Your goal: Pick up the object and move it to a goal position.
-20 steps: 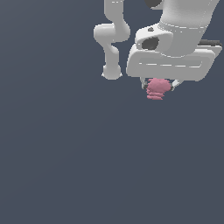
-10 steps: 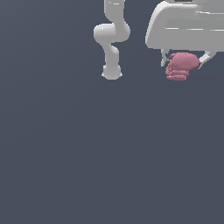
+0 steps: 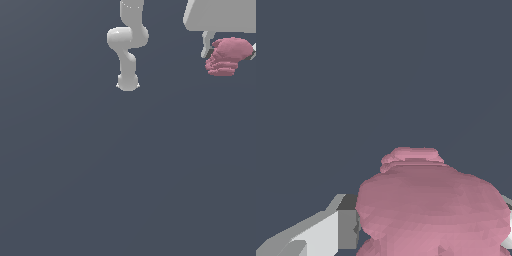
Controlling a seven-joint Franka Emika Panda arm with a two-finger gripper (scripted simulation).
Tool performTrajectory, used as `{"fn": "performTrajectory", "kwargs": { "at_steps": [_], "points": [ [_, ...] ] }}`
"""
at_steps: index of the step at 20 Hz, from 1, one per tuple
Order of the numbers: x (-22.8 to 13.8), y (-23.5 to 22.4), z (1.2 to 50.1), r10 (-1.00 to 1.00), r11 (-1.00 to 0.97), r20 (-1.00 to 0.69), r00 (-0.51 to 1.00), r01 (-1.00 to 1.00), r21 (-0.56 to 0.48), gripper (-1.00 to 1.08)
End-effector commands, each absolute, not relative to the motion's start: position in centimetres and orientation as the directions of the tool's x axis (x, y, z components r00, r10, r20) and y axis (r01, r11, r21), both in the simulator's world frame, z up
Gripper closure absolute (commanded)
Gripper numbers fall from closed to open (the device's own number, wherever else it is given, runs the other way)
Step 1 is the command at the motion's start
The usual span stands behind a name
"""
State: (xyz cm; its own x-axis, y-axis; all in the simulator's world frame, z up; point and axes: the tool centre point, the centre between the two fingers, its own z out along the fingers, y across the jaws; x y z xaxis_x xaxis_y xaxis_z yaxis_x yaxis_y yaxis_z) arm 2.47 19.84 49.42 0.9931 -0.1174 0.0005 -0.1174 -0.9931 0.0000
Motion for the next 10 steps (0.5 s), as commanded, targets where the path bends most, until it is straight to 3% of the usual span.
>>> {"fn": "performTrajectory", "kwargs": {
  "at_steps": [1,10],
  "points": [
    [2.5,20.13,49.99,-0.118,-0.993,0.0,0.993,-0.118,0.0,1.08],
    [2.6,20.57,50.82,-0.118,-0.993,0.0,0.993,-0.118,0.0,1.08]
  ]
}}
